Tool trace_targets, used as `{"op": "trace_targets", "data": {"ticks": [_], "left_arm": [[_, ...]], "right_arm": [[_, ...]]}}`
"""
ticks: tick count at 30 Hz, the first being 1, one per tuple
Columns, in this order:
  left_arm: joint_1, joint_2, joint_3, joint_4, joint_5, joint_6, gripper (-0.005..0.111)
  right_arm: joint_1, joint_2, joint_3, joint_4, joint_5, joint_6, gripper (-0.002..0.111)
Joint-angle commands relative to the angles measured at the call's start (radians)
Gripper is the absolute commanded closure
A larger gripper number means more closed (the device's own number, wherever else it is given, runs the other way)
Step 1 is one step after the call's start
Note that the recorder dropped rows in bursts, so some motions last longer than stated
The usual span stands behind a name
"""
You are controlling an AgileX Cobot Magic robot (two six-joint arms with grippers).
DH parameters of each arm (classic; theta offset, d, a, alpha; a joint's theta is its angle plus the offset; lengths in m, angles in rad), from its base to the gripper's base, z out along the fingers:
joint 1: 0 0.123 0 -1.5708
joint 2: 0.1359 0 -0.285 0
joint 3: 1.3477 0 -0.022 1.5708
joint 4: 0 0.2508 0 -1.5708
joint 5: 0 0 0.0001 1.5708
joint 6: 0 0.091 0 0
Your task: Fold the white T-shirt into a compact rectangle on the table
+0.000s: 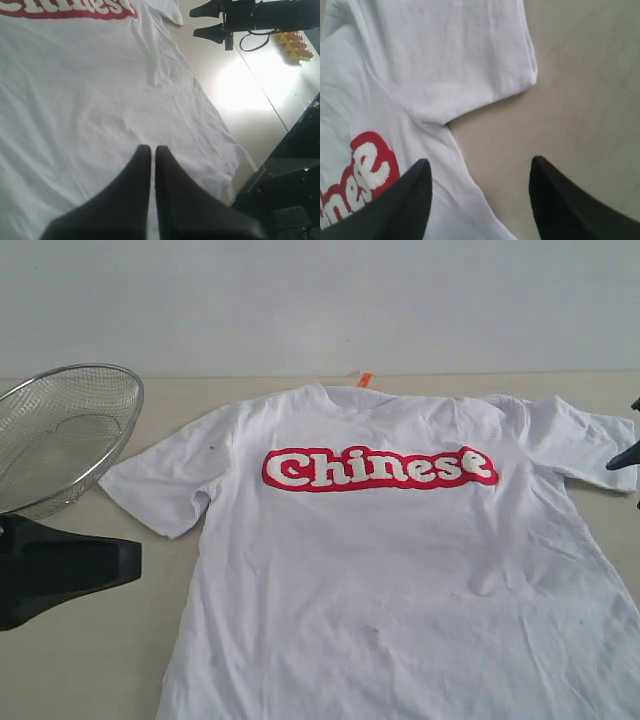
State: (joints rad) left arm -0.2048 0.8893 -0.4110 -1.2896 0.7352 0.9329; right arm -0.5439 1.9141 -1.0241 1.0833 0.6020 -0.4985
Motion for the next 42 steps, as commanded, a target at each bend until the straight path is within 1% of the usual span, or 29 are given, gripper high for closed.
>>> {"op": "trace_targets", "data": {"ticks": [1,6,11,15,23,31,42], "left_arm": [[-0.005,0.026,0.004,-0.067,-0.012,0.088,0.102],[-0.005,0.030,0.002,-0.067,-0.073,0.103,0.102],[-0.005,0.059,-0.002,-0.056,-0.066,0.138,0.102],[-0.005,0.066,-0.002,-0.056,-0.064,0.137,0.102],[-0.005,0.066,-0.002,-0.059,-0.051,0.145,0.102],[-0.005,0.066,-0.002,-0.063,-0.026,0.145,0.102],[-0.005,0.066,-0.002,-0.076,-0.024,0.145,0.102]], "right_arm": [[-0.003,0.025,-0.004,0.021,-0.017,-0.036,0.056],[-0.003,0.040,-0.004,0.037,-0.031,-0.060,0.056],[-0.005,0.041,-0.004,0.050,-0.052,-0.060,0.056],[-0.005,0.041,-0.004,0.086,-0.038,-0.060,0.056],[-0.005,0.046,-0.004,0.085,-0.046,-0.069,0.056],[-0.005,0.083,-0.004,0.087,0.000,-0.070,0.056],[-0.005,0.123,-0.004,0.098,-0.075,-0.072,0.056]]}}
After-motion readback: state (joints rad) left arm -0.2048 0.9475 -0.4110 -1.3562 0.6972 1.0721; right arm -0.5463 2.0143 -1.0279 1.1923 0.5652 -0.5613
